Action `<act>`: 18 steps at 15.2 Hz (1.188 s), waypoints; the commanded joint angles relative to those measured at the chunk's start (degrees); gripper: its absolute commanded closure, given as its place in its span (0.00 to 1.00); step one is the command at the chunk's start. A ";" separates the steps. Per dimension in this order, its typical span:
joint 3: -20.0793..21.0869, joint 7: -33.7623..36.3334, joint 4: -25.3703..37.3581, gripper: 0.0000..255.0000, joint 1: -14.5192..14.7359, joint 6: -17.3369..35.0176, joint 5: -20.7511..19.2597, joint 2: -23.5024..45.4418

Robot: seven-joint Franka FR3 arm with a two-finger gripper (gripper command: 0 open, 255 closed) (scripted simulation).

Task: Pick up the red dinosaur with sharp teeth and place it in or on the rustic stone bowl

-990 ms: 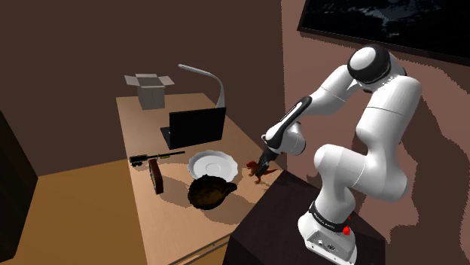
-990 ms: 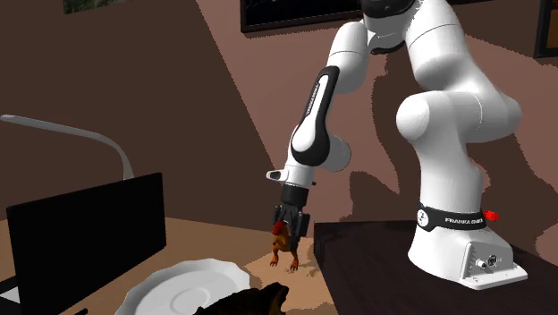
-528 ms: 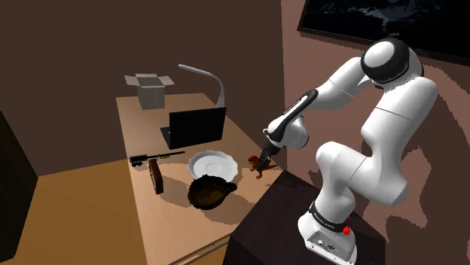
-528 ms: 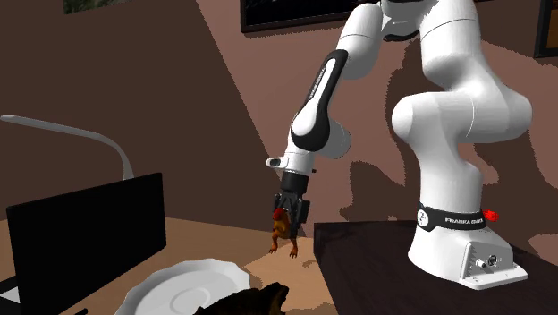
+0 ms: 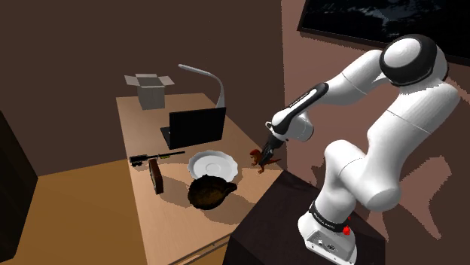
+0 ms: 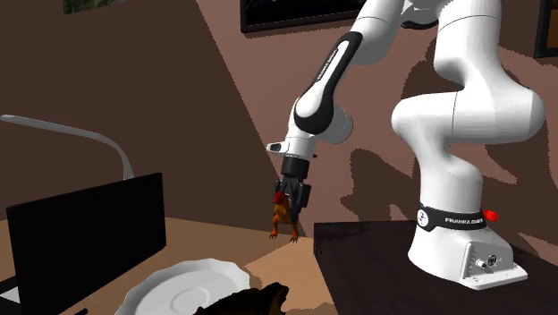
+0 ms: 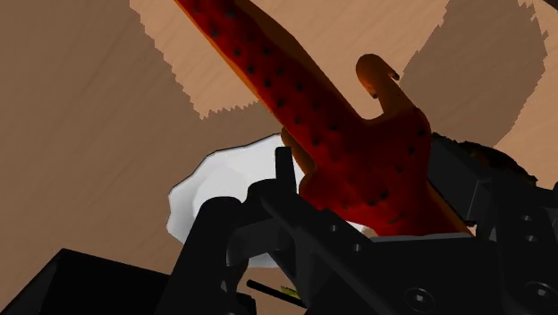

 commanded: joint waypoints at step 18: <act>30.93 23.83 -1.35 1.00 -17.11 -5.27 -9.28 -6.33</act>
